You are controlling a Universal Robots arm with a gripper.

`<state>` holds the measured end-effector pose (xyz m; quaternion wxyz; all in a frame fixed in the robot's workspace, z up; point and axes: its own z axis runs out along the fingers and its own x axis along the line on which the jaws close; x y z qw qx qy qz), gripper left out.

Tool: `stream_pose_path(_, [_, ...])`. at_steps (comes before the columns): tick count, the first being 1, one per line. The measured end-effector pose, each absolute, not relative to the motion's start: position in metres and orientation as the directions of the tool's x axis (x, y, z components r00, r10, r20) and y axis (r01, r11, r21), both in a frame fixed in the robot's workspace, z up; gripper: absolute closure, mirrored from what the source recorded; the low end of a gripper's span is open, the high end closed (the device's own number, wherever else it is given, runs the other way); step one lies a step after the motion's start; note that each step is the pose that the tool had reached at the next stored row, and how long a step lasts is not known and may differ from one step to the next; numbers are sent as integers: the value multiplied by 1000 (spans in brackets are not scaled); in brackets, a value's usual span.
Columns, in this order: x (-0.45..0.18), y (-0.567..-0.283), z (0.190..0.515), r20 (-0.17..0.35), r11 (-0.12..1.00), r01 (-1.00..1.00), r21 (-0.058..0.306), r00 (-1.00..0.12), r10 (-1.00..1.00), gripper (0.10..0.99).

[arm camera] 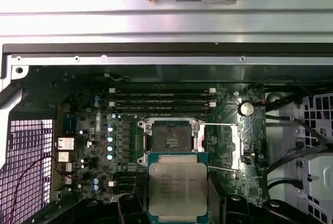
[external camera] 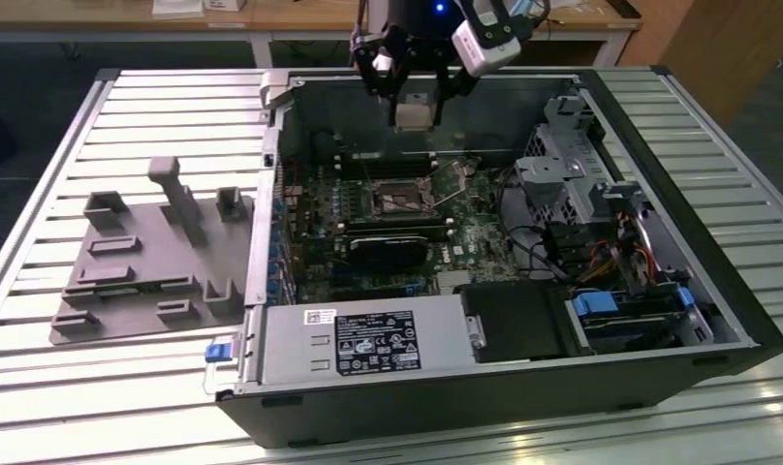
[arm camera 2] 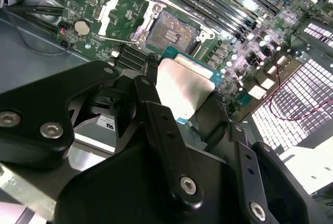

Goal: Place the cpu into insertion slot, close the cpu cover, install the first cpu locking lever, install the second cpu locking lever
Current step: 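Place the cpu into insertion slot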

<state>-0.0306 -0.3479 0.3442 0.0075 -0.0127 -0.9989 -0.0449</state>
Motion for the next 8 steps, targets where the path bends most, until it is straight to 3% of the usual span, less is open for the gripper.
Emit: stream_pose_path(8, [-31,-348,340,14,996,26,90,-1000,25,545])
